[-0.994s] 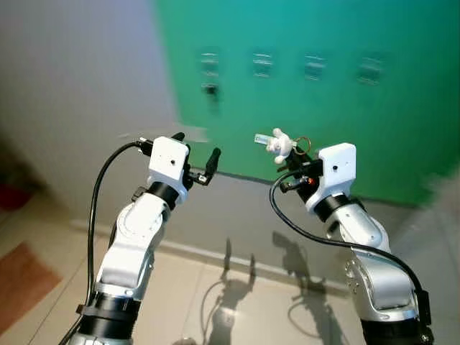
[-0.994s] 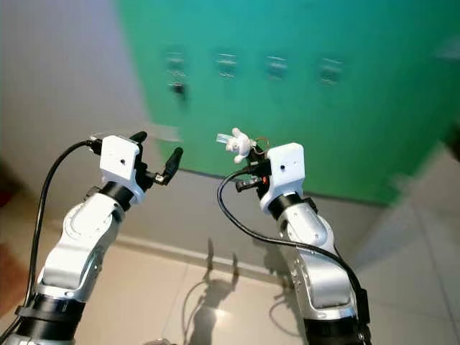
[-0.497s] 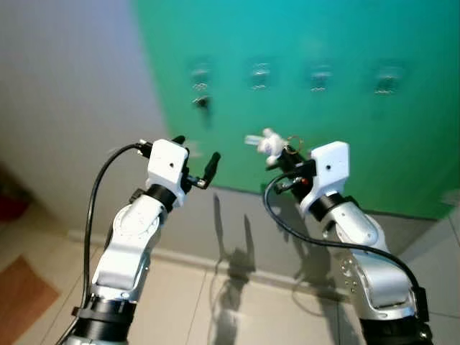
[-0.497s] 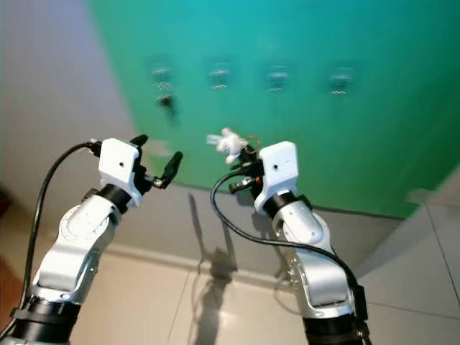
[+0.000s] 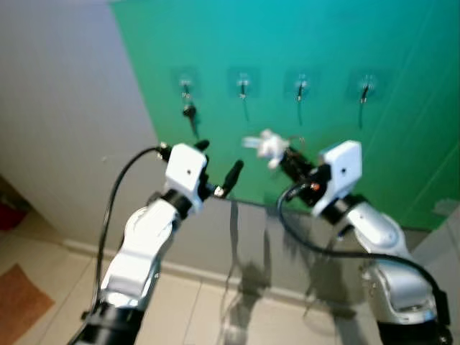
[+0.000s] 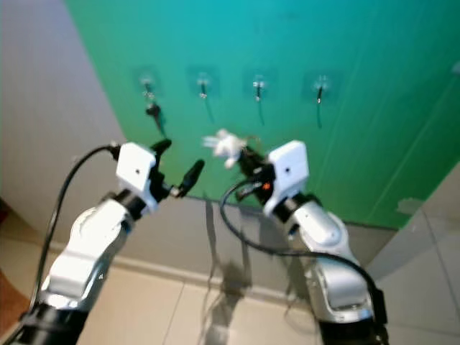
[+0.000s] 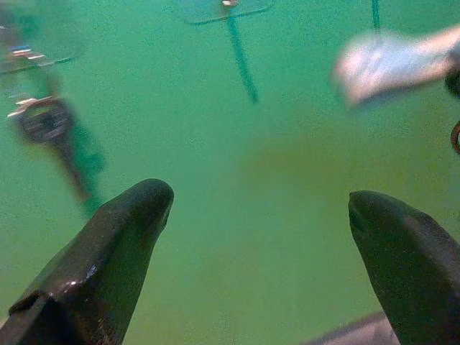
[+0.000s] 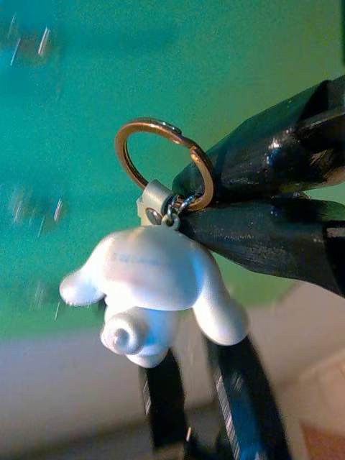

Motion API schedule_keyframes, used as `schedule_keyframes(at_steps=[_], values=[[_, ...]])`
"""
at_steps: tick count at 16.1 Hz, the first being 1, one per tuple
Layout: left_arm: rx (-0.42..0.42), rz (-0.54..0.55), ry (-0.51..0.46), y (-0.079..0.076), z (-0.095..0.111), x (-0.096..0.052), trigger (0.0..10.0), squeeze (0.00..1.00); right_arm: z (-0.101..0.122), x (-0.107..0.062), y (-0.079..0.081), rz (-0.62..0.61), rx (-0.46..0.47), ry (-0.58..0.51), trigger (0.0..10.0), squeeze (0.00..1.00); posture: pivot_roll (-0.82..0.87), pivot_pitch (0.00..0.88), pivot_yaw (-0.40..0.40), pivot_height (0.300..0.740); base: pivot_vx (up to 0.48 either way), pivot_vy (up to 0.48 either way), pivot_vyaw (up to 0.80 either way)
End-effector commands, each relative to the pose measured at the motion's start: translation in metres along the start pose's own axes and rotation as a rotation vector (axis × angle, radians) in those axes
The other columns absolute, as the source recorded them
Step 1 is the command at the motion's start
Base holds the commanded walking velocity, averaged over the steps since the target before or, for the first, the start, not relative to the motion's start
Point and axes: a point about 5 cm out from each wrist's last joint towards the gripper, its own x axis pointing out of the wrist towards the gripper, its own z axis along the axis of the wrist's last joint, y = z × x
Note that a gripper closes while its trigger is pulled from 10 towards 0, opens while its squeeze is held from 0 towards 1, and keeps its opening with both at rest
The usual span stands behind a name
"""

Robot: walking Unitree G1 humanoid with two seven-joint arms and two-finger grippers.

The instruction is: Hang keys on a hook

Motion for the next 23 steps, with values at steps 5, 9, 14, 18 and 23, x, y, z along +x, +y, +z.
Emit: schedule_keyframes(at_steps=[5,9,14,18,23], values=[[0.002,-0.042,-0.033,0.002,0.006,-0.006,10.0,0.00,0.014,0.020,0.014,0.169,-0.004,-0.048,10.0,0.00,-0.04,0.000,0.054,0.740,0.000,0.000,0.00],[-0.023,-0.098,-0.052,-0.003,0.010,-0.013,10.0,0.00,0.003,0.053,0.007,0.134,-0.041,0.031,10.0,0.00,-0.03,0.000,0.045,0.740,0.000,0.000,0.00],[-0.005,-0.082,-0.028,0.001,0.007,-0.026,10.0,0.00,0.012,0.086,0.000,0.062,-0.047,-0.025,10.0,0.00,0.02,0.000,0.018,0.740,0.000,0.000,0.00],[0.009,-0.063,-0.010,0.003,0.006,-0.033,10.0,0.00,0.023,0.094,-0.003,0.036,-0.060,-0.124,10.0,0.00,0.03,0.000,0.014,0.740,0.000,0.000,0.00],[0.013,-0.071,-0.001,0.002,0.006,-0.035,10.0,0.00,0.034,0.101,-0.008,0.007,-0.045,-0.213,10.0,0.00,0.03,0.000,0.019,0.740,0.000,0.000,0.00]])
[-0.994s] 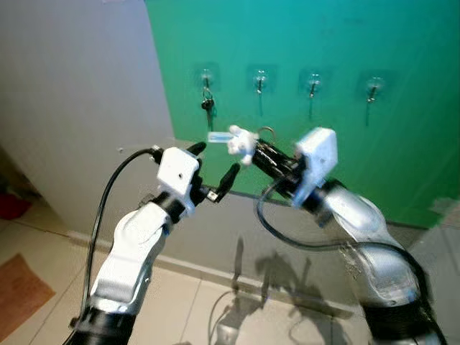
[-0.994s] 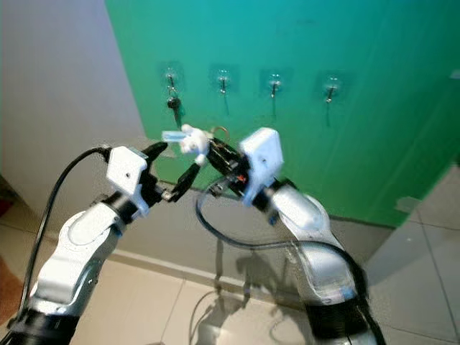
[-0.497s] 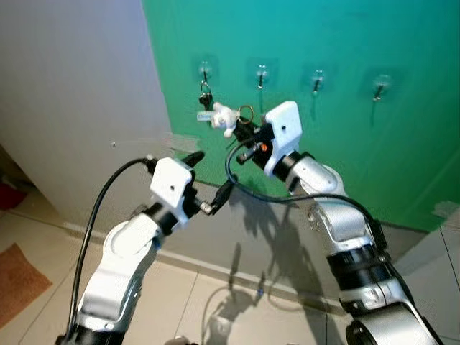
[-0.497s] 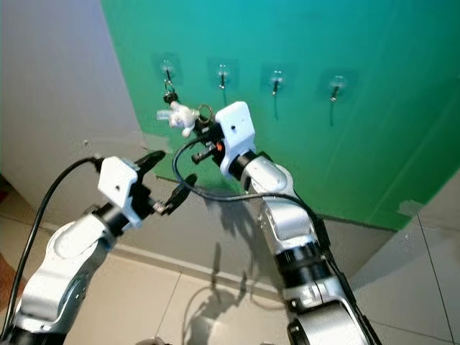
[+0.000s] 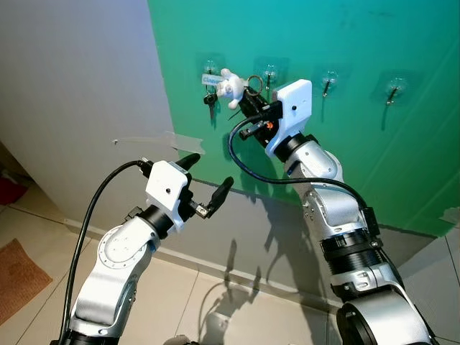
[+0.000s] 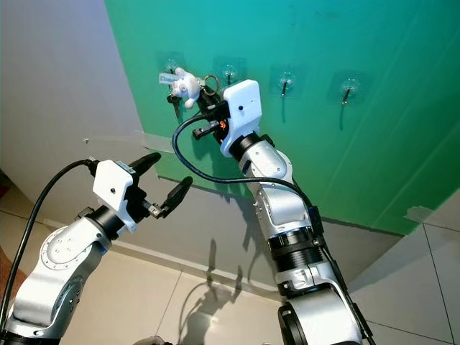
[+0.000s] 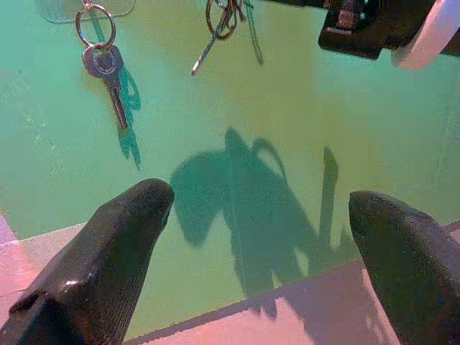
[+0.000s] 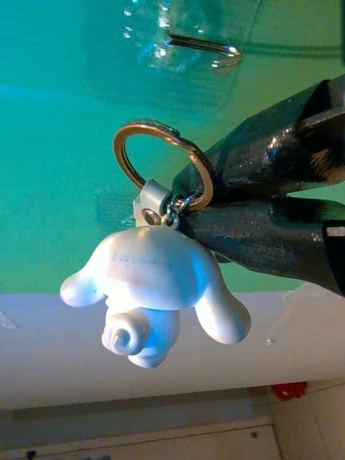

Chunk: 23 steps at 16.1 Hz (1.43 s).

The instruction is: Hang keys on a hook

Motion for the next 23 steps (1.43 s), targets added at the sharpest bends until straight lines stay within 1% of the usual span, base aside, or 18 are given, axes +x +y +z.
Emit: schedule_keyframes(at_steps=[1,4,5,9,14,16,17,20,23], values=[[0.017,-0.002,-0.001,0.000,0.003,-0.001,10.0,0.00,0.007,0.006,-0.001,0.008,-0.003,-0.032,10.0,0.00,0.03,0.000,0.017,0.740,0.000,0.000,0.00],[0.014,-0.007,0.002,-0.002,0.003,-0.001,10.0,0.00,-0.003,0.008,-0.002,0.015,-0.010,0.050,10.0,0.00,0.03,0.000,0.019,0.740,0.000,0.000,0.00],[0.013,-0.009,0.003,-0.002,0.003,-0.001,10.0,0.00,-0.005,0.010,-0.003,0.012,-0.002,0.062,10.0,0.00,0.03,0.000,0.020,0.740,0.000,0.000,0.00],[0.011,-0.016,0.007,-0.003,0.003,-0.001,10.0,0.00,-0.007,0.014,-0.008,-0.028,0.007,0.075,10.0,0.00,0.03,0.000,0.022,0.740,0.000,0.000,0.00],[0.013,-0.024,0.009,-0.003,0.003,-0.001,10.0,0.00,-0.001,0.015,-0.010,-0.029,0.017,0.040,10.0,0.00,0.03,0.000,0.029,0.740,0.000,0.000,0.00],[0.014,-0.032,0.010,-0.004,0.004,0.000,10.0,0.00,-0.005,0.016,-0.016,-0.078,0.014,0.073,10.0,0.00,0.03,0.000,0.030,0.740,0.000,0.000,0.00],[0.014,-0.033,0.010,-0.004,0.004,0.000,10.0,0.00,-0.007,0.016,-0.019,-0.105,0.028,0.096,10.0,0.00,0.03,0.000,0.030,0.740,0.000,0.000,0.00],[0.011,-0.045,0.010,-0.006,0.004,0.000,10.0,0.00,-0.014,0.014,-0.024,-0.129,0.050,0.152,10.0,0.00,0.03,0.000,0.035,0.740,0.000,0.000,0.00],[0.010,-0.048,0.010,-0.006,0.004,0.000,10.0,0.00,-0.016,0.015,-0.027,-0.164,0.078,0.162,10.0,0.00,0.03,0.000,0.035,0.740,0.000,0.000,0.00]])
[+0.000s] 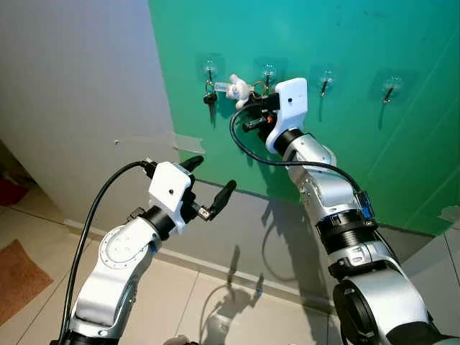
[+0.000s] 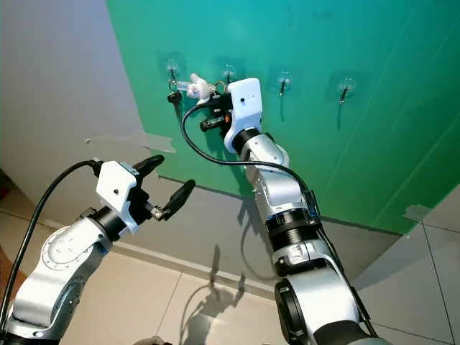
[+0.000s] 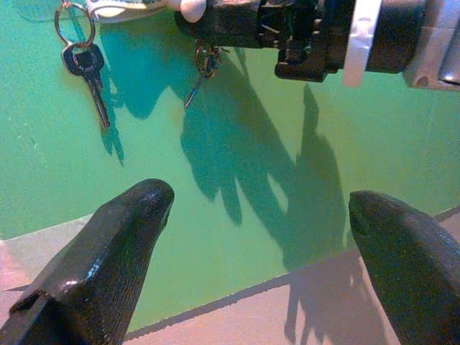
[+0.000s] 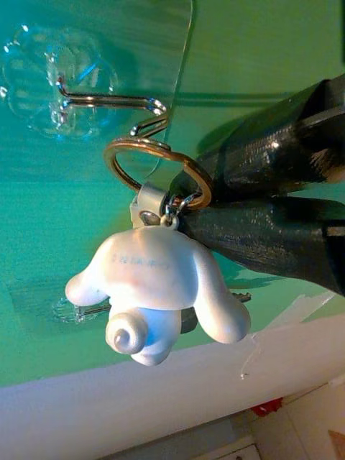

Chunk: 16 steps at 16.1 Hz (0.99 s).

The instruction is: Hang keys on a hook

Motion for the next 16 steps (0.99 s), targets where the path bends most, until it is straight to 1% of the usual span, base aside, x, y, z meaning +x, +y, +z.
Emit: schedule_keyframes(at_steps=[1,4,7,9,13,15,16], values=[[0.010,-0.017,-0.003,-0.002,0.003,0.000,10.0,0.00,0.002,0.002,-0.007,-0.043,0.035,0.015,10.0,0.00,0.03,0.000,0.035,0.740,0.000,0.000,0.00],[0.008,-0.019,-0.001,-0.003,0.003,-0.001,10.0,0.00,0.001,0.002,-0.008,-0.055,0.039,0.023,10.0,0.00,0.03,0.000,0.033,0.740,0.000,0.000,0.00],[0.007,-0.023,-0.002,-0.003,0.003,0.000,10.0,0.00,0.014,0.002,-0.008,-0.042,0.054,-0.049,10.0,0.00,0.03,0.000,0.037,0.740,0.000,0.000,0.00],[0.006,-0.026,-0.002,-0.003,0.003,0.000,10.0,0.00,0.019,0.002,-0.009,-0.047,0.060,-0.067,10.0,0.00,0.03,0.000,0.037,0.740,0.000,0.000,0.00],[0.005,-0.027,-0.003,-0.004,0.003,0.001,10.0,0.00,0.019,0.001,-0.010,-0.043,0.085,-0.062,10.0,0.00,0.03,0.000,0.035,0.740,0.000,0.000,0.00],[0.003,-0.027,-0.002,-0.005,0.003,0.001,10.0,0.00,0.019,0.000,-0.012,-0.048,0.120,-0.058,10.0,0.00,0.03,0.000,0.035,0.740,0.000,0.000,0.00],[0.003,-0.028,-0.002,-0.005,0.003,0.001,10.0,0.00,0.016,0.000,-0.013,-0.053,0.151,-0.036,10.0,0.00,0.03,0.000,0.035,0.740,0.000,0.000,0.00]])
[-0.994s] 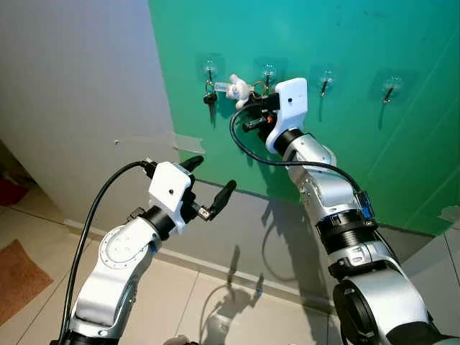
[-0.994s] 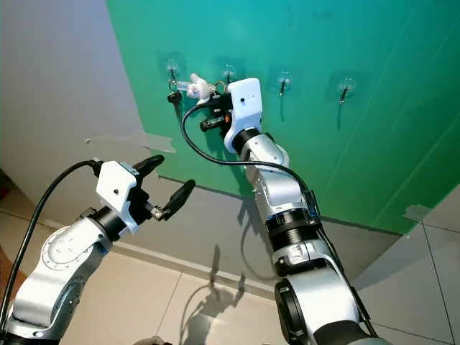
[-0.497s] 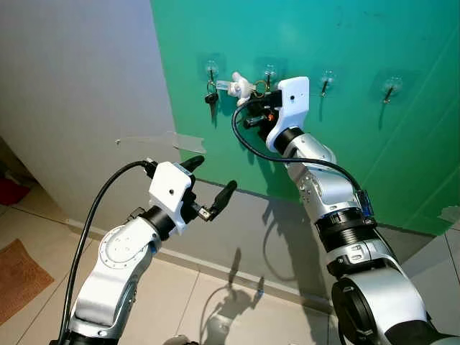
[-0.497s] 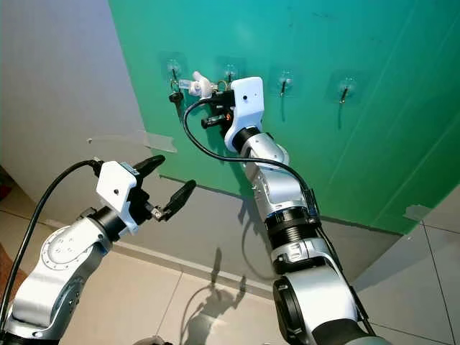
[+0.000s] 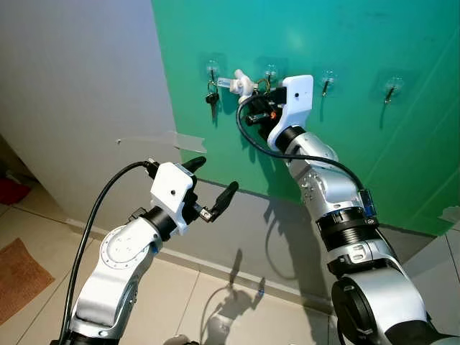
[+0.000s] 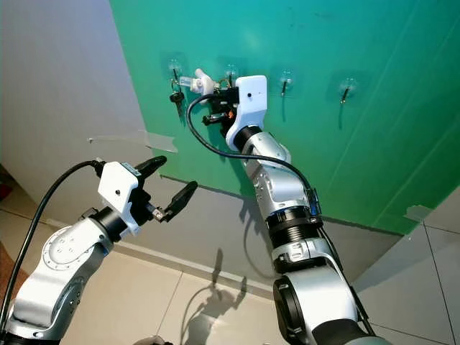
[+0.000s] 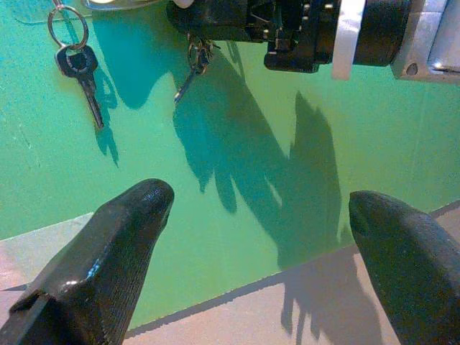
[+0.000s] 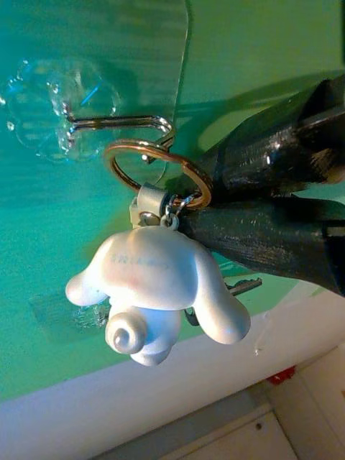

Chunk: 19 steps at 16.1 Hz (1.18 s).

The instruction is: Hang keys on a hook

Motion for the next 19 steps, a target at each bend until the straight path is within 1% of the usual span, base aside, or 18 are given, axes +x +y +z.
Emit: schedule_keyframes(at_steps=[1,3,6,9,14,18,19], values=[[0.005,-0.013,-0.005,-0.003,0.003,0.000,10.0,0.00,0.010,-0.001,-0.010,-0.043,0.051,-0.021,10.0,0.00,0.03,0.000,0.035,0.740,0.000,0.000,0.00],[0.006,-0.015,-0.005,-0.003,0.003,-0.001,10.0,0.00,0.008,-0.003,-0.014,-0.058,0.097,-0.006,10.0,0.00,0.03,0.000,0.034,0.740,0.000,0.000,0.00],[0.008,-0.017,-0.006,-0.003,0.003,-0.001,10.0,0.00,0.002,-0.008,-0.017,-0.067,0.126,0.018,10.0,0.00,0.03,0.000,0.033,0.740,0.000,0.000,0.00],[0.011,-0.018,-0.007,-0.003,0.003,-0.002,10.0,0.00,-0.009,-0.017,-0.017,-0.077,0.143,0.048,10.0,0.00,0.03,0.000,0.035,0.740,0.000,0.000,0.00],[0.015,-0.024,-0.011,-0.003,0.003,-0.001,10.0,0.00,-0.023,-0.032,-0.022,-0.120,0.116,0.086,10.0,0.00,0.02,0.000,0.042,0.740,0.000,0.000,0.00],[0.014,-0.035,-0.020,-0.004,0.004,-0.001,10.0,0.00,-0.021,-0.034,-0.021,-0.114,0.097,0.073,10.0,0.01,0.02,0.000,0.045,0.740,0.000,0.000,0.00],[0.013,-0.041,-0.026,-0.005,0.005,0.000,10.0,0.00,-0.021,-0.034,-0.021,-0.112,0.094,0.071,10.0,0.47,0.02,0.000,0.045,0.740,0.000,0.000,0.00]])
